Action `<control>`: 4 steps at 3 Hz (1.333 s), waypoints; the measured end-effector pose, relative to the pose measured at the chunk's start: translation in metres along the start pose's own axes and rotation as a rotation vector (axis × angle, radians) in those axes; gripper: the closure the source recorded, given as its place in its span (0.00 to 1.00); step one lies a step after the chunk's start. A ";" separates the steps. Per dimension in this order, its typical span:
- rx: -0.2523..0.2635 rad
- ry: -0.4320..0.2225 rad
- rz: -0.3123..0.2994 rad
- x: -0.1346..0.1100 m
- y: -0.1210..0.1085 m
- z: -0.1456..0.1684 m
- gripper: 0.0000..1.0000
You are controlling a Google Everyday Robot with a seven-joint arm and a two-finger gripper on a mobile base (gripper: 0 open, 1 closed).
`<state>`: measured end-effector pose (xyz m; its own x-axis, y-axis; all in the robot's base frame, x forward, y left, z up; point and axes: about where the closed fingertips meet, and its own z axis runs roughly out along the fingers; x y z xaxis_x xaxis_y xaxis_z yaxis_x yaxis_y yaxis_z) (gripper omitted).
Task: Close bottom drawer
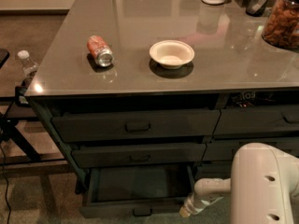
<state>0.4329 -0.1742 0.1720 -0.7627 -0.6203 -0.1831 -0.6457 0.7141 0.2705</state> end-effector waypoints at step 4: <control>-0.038 -0.043 -0.032 -0.013 -0.002 0.002 1.00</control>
Offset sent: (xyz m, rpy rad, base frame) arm 0.0090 0.0024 0.0008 0.0545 -0.0096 0.0191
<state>0.4444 -0.1670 0.1723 -0.7430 -0.6275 -0.2327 -0.6686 0.6808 0.2992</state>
